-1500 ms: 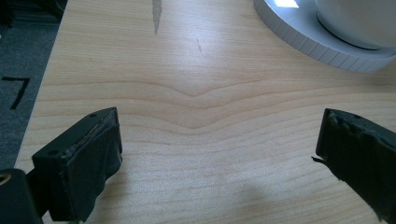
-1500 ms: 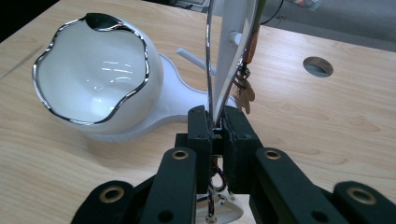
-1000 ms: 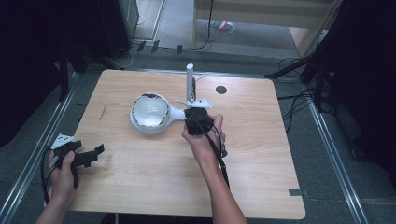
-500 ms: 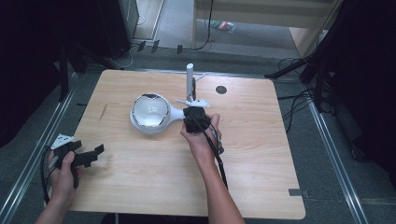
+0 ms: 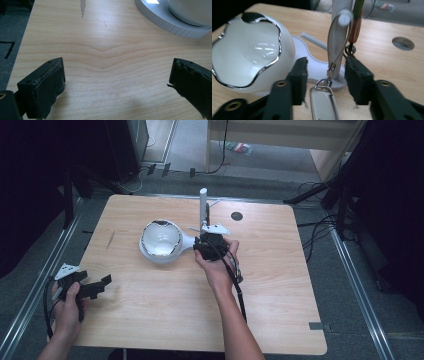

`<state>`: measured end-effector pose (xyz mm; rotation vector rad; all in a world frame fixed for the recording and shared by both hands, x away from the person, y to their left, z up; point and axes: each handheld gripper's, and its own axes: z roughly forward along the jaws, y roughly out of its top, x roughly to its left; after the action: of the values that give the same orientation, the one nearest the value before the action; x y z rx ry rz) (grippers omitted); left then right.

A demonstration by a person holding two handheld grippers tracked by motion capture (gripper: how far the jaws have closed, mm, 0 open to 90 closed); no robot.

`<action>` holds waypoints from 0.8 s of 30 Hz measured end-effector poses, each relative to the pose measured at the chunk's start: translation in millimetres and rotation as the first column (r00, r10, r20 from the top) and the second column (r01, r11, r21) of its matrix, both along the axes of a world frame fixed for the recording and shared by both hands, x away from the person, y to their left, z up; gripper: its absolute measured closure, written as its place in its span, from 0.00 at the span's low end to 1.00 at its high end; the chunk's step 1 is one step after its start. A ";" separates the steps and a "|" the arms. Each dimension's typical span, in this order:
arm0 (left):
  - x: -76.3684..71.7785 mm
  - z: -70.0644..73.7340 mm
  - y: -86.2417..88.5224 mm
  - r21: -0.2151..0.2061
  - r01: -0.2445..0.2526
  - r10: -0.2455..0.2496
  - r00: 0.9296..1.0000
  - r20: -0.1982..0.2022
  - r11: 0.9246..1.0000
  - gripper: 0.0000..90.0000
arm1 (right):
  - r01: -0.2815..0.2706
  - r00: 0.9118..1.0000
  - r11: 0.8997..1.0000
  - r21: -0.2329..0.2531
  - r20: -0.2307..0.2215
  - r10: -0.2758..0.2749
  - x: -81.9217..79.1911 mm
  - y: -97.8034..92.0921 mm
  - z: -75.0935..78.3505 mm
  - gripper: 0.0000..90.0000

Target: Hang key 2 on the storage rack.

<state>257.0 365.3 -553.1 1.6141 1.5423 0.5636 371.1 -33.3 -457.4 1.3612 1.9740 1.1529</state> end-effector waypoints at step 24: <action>-0.9 0.5 -2.2 0.020 0.001 -0.001 1.000 0.009 1.000 0.01 | 0.071 0.997 0.997 -0.004 0.020 -0.071 -43.1 -82.6 9.5 0.00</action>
<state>256.0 363.2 -552.6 1.6253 1.5336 0.5862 328.0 -116.0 -447.8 1.4012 1.8976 1.1240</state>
